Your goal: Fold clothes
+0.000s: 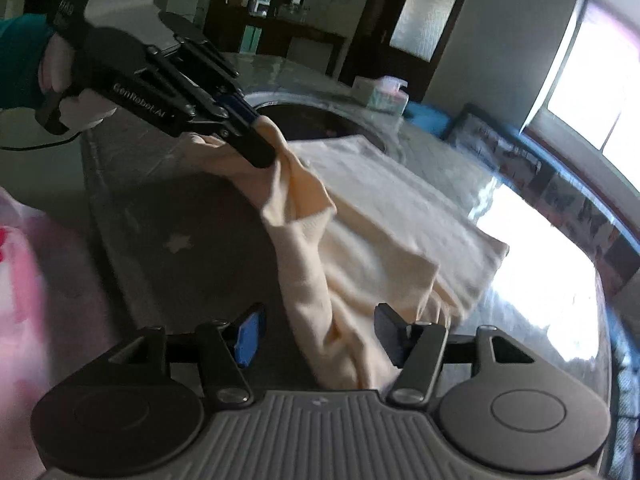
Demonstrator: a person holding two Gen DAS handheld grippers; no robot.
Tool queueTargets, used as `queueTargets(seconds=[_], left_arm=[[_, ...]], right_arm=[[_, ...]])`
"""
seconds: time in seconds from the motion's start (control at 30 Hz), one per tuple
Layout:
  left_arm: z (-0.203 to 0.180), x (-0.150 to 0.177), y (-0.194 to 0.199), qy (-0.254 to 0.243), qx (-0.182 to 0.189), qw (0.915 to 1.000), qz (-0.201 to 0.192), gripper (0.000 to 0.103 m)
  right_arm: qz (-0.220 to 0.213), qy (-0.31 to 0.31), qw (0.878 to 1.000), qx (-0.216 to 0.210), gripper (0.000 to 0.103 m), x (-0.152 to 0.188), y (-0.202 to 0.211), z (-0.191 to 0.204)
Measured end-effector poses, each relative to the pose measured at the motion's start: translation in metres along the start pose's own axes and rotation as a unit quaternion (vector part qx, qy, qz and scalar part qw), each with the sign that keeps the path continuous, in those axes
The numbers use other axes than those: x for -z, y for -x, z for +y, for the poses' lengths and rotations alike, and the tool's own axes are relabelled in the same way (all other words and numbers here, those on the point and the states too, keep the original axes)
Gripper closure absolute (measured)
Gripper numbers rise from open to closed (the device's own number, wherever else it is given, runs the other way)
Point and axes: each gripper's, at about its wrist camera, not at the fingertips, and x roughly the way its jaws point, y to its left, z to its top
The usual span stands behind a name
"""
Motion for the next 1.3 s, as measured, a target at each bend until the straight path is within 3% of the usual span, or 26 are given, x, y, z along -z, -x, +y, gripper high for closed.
queueTargets(seconds=[0.1,0.23,0.33,0.37,0.53,0.8,0.83,0.87,0.97,1.2,1.3], left_arm=[[0.005,-0.002,-0.005,0.01,0.002,1.0,0.002,0.087],[0.004,0.007,-0.003,0.013,0.0,0.9998,0.013,0.083],[-0.003,0.017,0.002,0.001,-0.006,0.9997,0.024,0.076],[-0.006,0.02,0.005,-0.007,-0.01,0.9995,0.028,0.068],[-0.018,0.038,0.012,-0.038,-0.026,0.9979,0.044,0.056],[-0.033,0.06,0.01,-0.119,-0.054,0.9899,0.056,0.055],[-0.034,0.061,0.01,-0.127,-0.054,0.989,0.052,0.058],[-0.035,0.063,0.009,-0.134,-0.054,0.9883,0.049,0.07],[-0.029,0.063,0.009,-0.121,-0.05,0.9902,0.05,0.091],[-0.022,0.05,0.044,-0.071,-0.029,0.9969,0.02,0.095],[-0.026,0.045,0.07,-0.051,-0.011,0.9986,0.015,0.095]], right_arm=[[-0.009,0.004,1.0,0.002,0.047,-0.005,-0.015,-0.003],[0.006,-0.023,1.0,-0.014,0.076,-0.01,-0.029,-0.016],[0.013,-0.051,0.998,-0.037,0.087,-0.012,-0.03,-0.026],[0.015,-0.061,0.997,-0.043,0.088,-0.013,-0.029,-0.029],[0.017,-0.102,0.993,-0.055,0.09,-0.019,-0.026,-0.041],[0.012,-0.131,0.99,-0.052,0.091,-0.029,-0.025,-0.049],[0.012,-0.132,0.99,-0.051,0.091,-0.028,-0.025,-0.048],[0.011,-0.132,0.99,-0.05,0.091,-0.028,-0.024,-0.047],[0.008,-0.133,0.99,-0.046,0.093,-0.028,-0.02,-0.043],[-0.006,-0.12,0.992,-0.043,0.095,-0.031,0.002,-0.034],[-0.011,-0.109,0.992,-0.062,0.095,-0.032,0.028,-0.026]])
